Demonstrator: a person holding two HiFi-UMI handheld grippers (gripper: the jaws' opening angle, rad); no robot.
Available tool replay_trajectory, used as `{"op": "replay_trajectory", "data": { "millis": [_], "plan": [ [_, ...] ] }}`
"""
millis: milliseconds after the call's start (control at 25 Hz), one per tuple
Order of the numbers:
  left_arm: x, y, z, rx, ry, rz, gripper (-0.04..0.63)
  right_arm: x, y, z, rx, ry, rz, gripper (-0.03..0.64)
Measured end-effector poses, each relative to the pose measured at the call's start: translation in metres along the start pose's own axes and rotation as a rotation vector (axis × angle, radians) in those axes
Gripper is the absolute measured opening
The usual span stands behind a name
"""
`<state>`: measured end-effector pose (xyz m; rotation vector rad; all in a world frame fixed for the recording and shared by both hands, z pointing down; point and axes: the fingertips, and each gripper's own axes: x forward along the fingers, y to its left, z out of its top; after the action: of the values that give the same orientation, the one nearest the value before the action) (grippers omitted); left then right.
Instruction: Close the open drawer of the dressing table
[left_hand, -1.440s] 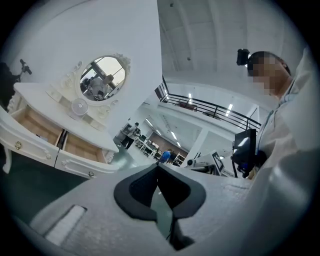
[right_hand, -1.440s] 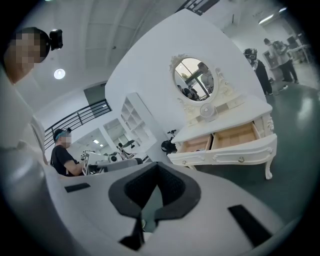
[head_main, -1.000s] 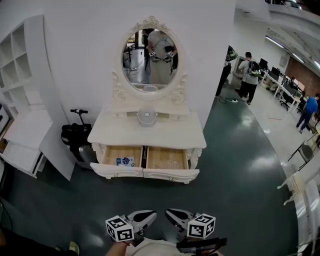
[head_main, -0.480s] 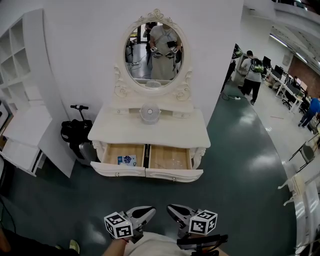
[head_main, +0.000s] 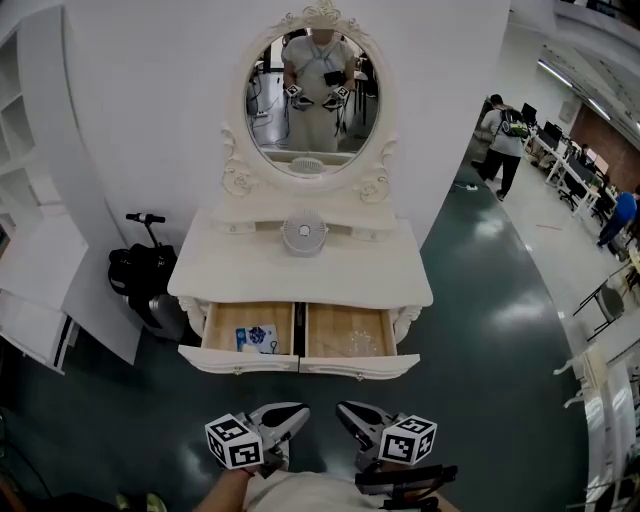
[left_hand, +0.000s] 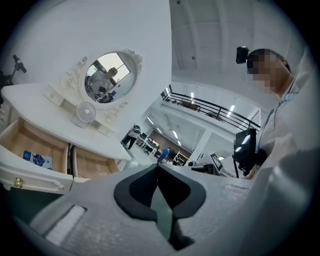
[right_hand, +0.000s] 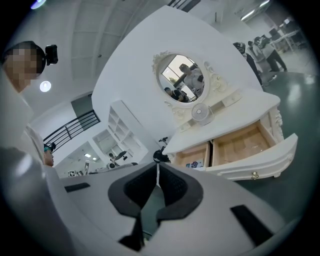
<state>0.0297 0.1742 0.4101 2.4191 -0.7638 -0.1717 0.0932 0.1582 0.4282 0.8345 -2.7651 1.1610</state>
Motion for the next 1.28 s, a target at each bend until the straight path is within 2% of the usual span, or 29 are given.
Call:
{"op": "replay_trajectory", "data": {
  "millis": [280,560,920,1280],
  "plan": [
    [0.005,0.057,0.034,0.016,0.031,-0.026,0.005,0.054,-0.014,0.03,0.005,-0.03,-0.031,0.017],
    [-0.002,0.084,0.061,0.015,0.033,-0.064,0.005,0.082,-0.02,0.045,0.017,-0.059,-0.083,0.017],
    [0.006,0.105,0.059,-0.009,0.077,-0.108,0.005,0.09,-0.037,0.044,0.046,-0.073,-0.155,0.017],
    [0.028,0.12,0.051,-0.029,0.112,-0.097,0.005,0.087,-0.08,0.04,0.12,-0.032,-0.202,0.018]
  ]
}}
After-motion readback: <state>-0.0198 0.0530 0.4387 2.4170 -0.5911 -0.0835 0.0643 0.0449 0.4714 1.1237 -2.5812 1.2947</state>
